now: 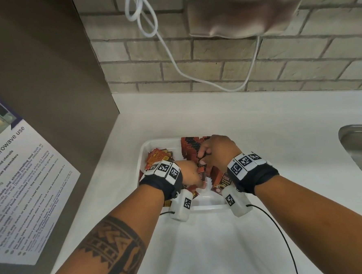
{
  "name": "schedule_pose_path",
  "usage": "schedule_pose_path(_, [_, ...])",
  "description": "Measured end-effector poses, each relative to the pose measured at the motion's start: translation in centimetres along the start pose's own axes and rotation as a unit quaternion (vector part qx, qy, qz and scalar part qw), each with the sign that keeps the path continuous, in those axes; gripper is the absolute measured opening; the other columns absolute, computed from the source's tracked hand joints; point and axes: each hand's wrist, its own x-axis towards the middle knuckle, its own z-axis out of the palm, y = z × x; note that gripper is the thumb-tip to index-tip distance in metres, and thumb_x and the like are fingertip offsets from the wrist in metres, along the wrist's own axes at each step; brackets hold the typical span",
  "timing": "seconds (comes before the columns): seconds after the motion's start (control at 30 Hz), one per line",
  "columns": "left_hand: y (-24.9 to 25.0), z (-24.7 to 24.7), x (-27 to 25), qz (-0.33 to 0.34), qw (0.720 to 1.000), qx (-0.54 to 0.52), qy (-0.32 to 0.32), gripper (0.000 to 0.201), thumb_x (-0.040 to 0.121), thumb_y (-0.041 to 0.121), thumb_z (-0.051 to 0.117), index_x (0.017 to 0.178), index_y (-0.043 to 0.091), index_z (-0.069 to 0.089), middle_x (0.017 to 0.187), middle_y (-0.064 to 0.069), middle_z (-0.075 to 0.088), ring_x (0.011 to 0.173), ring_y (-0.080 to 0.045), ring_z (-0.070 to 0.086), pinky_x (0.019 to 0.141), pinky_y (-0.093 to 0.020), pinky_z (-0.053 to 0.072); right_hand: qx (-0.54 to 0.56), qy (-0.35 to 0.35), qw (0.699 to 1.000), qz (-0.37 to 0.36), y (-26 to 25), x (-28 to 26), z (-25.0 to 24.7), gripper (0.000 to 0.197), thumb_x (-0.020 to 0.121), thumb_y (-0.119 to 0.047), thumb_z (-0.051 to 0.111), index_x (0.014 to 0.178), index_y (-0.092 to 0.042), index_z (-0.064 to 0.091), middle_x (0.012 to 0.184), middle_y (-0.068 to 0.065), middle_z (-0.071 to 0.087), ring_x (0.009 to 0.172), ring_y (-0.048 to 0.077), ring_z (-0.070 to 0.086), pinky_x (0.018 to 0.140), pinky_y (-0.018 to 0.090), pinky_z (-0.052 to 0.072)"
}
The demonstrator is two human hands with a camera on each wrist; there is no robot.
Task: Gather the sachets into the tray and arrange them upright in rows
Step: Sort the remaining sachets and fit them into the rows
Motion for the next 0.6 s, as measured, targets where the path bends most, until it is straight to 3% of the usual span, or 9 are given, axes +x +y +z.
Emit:
schedule_pose_path(0.1, [0.04, 0.12, -0.08, -0.001, 1.000, 0.010, 0.006, 0.037, 0.090, 0.044, 0.067, 0.101, 0.010, 0.067, 0.082, -0.002, 0.061, 0.081, -0.020, 0.058, 0.069, -0.029, 0.044, 0.003, 0.004, 1.000, -0.002, 0.26, -0.07, -0.27, 0.015, 0.078, -0.026, 0.081, 0.086, -0.034, 0.071, 0.087, -0.013, 0.056, 0.093, 0.013, 0.060, 0.089, 0.031, 0.047])
schedule_pose_path(0.2, [-0.02, 0.21, -0.16, -0.003, 1.000, 0.005, 0.003, 0.038, 0.089, 0.045, 0.069, 0.103, 0.010, 0.068, 0.087, -0.004, 0.064, 0.079, -0.019, 0.058, 0.068, -0.028, 0.045, -0.022, -0.022, 1.000, 0.006, 0.26, -0.36, -0.73, 0.017, 0.079, -0.028, 0.080, 0.093, -0.032, 0.071, 0.098, -0.009, 0.060, 0.099, 0.015, 0.059, 0.094, 0.033, 0.048])
schedule_pose_path(0.27, [-0.03, 0.23, -0.15, 0.000, 1.000, 0.002, 0.003, 0.034, 0.089, 0.044, 0.069, 0.099, 0.011, 0.067, 0.081, -0.002, 0.062, 0.076, -0.018, 0.057, 0.066, -0.027, 0.044, -0.044, -0.031, 0.999, 0.009, 0.28, -0.51, -0.84, 0.018, 0.081, -0.027, 0.079, 0.096, -0.031, 0.072, 0.106, -0.007, 0.063, 0.104, 0.016, 0.059, 0.097, 0.035, 0.048])
schedule_pose_path(0.4, [0.08, 0.31, 0.11, 0.003, 1.000, -0.010, 0.005, 0.028, 0.088, 0.044, 0.069, 0.086, 0.016, 0.066, 0.074, 0.001, 0.060, 0.073, -0.017, 0.057, 0.066, -0.026, 0.044, -0.075, -0.052, 0.996, 0.023, -0.12, -0.32, -0.89, 0.015, 0.084, -0.022, 0.075, 0.090, -0.035, 0.069, 0.117, -0.005, 0.064, 0.107, 0.018, 0.060, 0.099, 0.035, 0.048])
schedule_pose_path(0.5, [0.07, 0.36, 0.10, 0.006, 1.000, -0.012, 0.003, 0.030, 0.088, 0.045, 0.069, 0.093, 0.015, 0.069, 0.076, 0.001, 0.061, 0.075, -0.017, 0.058, 0.068, -0.027, 0.046, -0.083, -0.080, 0.993, 0.034, -0.55, 0.06, -0.99, 0.019, 0.085, -0.021, 0.073, 0.085, -0.038, 0.066, 0.122, -0.003, 0.064, 0.108, 0.020, 0.061, 0.101, 0.037, 0.049])
schedule_pose_path(0.6, [0.04, 0.34, 0.07, 0.016, 1.000, -0.009, 0.008, 0.025, 0.090, 0.042, 0.068, 0.078, 0.021, 0.062, 0.075, 0.002, 0.060, 0.071, -0.015, 0.056, 0.063, -0.025, 0.043, -0.083, -0.086, 0.992, 0.036, -0.65, 0.35, -0.92, 0.020, 0.084, -0.019, 0.074, 0.085, -0.038, 0.065, 0.124, -0.002, 0.064, 0.109, 0.021, 0.062, 0.100, 0.037, 0.050])
